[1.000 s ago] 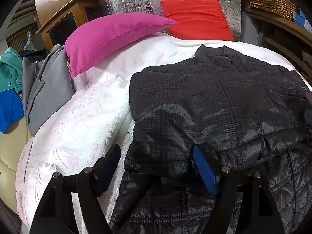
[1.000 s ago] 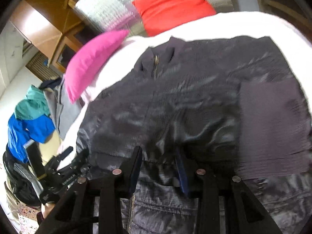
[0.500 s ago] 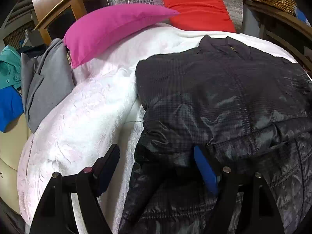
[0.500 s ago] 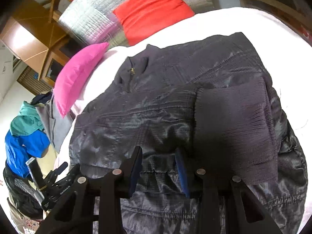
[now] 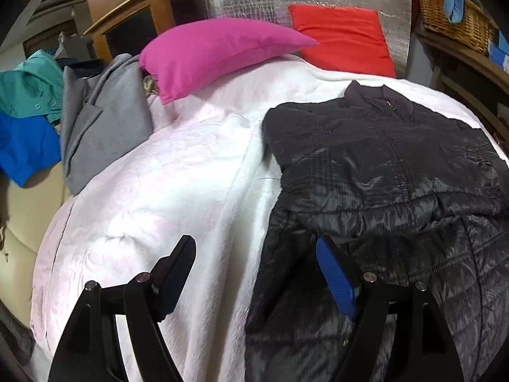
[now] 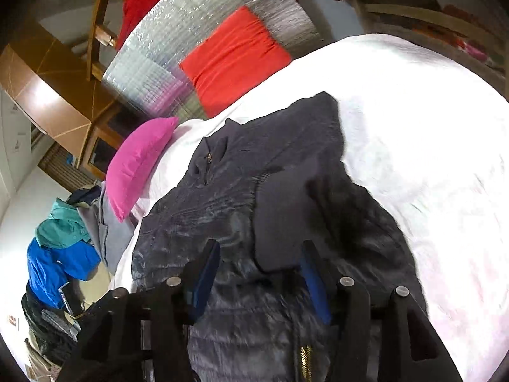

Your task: Fold large clothes

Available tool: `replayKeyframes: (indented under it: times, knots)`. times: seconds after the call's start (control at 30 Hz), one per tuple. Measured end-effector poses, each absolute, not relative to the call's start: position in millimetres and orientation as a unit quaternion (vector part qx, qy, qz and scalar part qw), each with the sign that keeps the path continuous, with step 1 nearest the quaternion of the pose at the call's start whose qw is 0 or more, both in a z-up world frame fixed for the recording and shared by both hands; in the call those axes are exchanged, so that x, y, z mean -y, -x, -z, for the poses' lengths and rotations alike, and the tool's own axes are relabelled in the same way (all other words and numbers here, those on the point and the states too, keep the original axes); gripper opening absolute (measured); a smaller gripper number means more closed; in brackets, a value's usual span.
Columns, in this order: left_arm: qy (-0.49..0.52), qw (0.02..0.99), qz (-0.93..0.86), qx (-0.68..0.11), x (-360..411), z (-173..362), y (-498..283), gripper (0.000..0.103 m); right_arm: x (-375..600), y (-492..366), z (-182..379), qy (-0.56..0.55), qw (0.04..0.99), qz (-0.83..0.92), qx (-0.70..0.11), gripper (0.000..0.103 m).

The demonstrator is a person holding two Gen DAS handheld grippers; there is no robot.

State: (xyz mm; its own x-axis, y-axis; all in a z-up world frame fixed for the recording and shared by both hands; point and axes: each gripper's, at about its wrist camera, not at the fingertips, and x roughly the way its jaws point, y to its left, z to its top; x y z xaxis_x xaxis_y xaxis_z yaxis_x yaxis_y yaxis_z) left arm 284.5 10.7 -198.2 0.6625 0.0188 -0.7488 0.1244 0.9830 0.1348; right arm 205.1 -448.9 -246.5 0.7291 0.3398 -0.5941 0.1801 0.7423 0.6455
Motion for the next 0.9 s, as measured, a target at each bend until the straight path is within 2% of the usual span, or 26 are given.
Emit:
replayKeyframes:
  times: [0.2,0.4,0.7,0.9]
  knots:
    - [-0.044,0.906,0.036,-0.42,-29,195,-250,0.079,458,-165,255,-0.366,0.853,-0.043,-0.37,0.057]
    - [-0.044,0.9,0.036,-0.432,-39,202,-202,0.079,470,-118,265,-0.379,0.846,-0.038,-0.373,0.058]
    - [-0.016,0.875,0.055,-0.481,-49,223,-153,0.079,472,-67,274,-0.394,0.834,-0.035,-0.385,0.062]
    - [0.037,0.854,0.087,-0.511,-58,230,-134,0.079,475,-45,290,-0.408,0.817,-0.012,-0.408,0.063]
